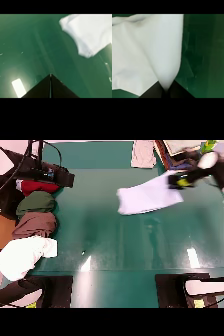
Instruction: Fold the shirts.
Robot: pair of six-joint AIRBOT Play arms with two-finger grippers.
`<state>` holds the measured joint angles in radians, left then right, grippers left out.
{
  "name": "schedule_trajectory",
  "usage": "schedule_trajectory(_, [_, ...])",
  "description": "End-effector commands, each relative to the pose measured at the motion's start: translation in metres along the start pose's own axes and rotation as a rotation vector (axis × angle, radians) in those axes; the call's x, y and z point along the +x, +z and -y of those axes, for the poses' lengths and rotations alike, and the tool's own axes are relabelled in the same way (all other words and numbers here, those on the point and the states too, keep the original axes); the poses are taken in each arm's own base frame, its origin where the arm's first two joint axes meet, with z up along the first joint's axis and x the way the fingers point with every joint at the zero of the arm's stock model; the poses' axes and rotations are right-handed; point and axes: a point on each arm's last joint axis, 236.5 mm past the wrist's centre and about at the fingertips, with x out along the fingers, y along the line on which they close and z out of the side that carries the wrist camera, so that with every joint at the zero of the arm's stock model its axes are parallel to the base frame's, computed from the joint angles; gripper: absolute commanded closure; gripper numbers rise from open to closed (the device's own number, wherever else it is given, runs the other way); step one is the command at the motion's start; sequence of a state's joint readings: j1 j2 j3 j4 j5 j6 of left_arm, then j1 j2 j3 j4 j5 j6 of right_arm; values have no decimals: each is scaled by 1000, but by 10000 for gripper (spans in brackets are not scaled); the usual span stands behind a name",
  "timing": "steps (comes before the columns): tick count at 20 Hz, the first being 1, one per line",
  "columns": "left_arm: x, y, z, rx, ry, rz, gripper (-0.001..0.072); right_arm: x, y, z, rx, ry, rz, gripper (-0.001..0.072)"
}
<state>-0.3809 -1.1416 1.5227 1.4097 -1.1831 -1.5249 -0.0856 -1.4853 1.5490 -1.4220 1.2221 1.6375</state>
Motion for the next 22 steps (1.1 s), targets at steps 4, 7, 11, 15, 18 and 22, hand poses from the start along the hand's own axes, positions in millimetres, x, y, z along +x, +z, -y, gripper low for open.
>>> schedule_trajectory(4, [1, -1, 11, 1, -18, -2, 677, -96, -35, 238, 442, -276, 70, 698])
schedule_trajectory(7, [1, -1, 11, -2, -18, -3, 678, -118, -84, 309, 653, -351, 89, 699])
schedule_trajectory(11, [1, 4, 11, -5, -18, 19, 677, -120, -167, 346, 857, -396, 41, 699])
schedule_trajectory(15, [1, 4, 11, -5, -18, 20, 677, -112, -208, 349, 915, -443, 26, 699])
schedule_trajectory(18, [1, 4, 11, -5, -18, 16, 677, -100, -218, 338, 898, -438, -9, 675])
schedule_trajectory(22, [1, 2, 11, -1, -18, 9, 677, -108, -218, 334, 856, -447, -48, 182])
